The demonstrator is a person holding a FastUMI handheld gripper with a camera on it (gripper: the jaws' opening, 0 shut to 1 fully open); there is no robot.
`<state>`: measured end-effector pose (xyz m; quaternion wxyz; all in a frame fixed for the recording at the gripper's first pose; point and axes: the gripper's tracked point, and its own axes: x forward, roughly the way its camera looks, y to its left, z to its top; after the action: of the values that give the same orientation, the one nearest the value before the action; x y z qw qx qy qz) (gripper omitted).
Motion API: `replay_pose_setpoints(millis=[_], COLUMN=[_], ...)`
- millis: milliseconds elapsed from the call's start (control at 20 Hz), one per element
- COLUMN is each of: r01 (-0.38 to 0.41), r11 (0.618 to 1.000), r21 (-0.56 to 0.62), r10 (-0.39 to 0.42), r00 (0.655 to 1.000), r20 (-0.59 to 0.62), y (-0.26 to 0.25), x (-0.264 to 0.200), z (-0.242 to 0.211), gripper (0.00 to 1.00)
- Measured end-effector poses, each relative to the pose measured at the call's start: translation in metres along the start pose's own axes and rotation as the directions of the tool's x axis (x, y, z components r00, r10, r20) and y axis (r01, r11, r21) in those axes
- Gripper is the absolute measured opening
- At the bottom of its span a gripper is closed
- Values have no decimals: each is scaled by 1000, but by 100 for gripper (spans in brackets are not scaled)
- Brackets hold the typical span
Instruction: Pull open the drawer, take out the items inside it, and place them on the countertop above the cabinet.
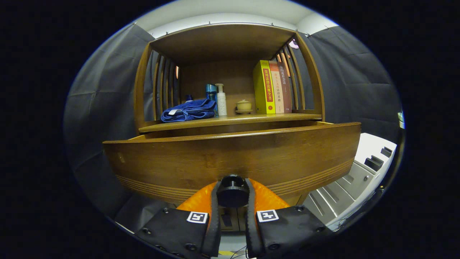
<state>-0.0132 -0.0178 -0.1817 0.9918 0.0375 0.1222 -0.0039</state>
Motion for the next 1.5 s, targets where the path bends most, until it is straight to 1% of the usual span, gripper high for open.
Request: replay_pose_setpoints(millis=[300, 650, 750, 850, 1000, 1100, 1150, 1250, 1300, 1350, 1400, 1500], r01=[0, 5, 6, -10, -36, -39, -35, -24, -28, -36, -47, -48], r11=[1000, 1000, 999, 1000, 999, 999, 999, 999, 999, 999, 999, 999], r21=[-8, -27, -35, -19, -28, -24, 4, 48, 46, 33, 20, -22], r10=[0, -6, -7, 9, 35, 39, 34, 16, 18, 29, 44, 48], r00=[1000, 1000, 1000, 1000, 999, 999, 998, 986, 981, 980, 986, 999], r20=[-20, -22, -15, -21, -18, 6, 57, 167, 195, 197, 158, 6], y=[-1, -1, -2, 3, 10, 10, 8, 1, -4, -7, -10, -16], x=[-16, -18, -21, -21, -24, -30, -35, -41, -47, -44, -41, -15], z=[-6, -12, -13, -14, -13, -1, 18, 74, 102, 124, 135, 149], gripper=[36, 37, 46, 63, 88, 91, 93, 95, 97, 96, 97, 97])
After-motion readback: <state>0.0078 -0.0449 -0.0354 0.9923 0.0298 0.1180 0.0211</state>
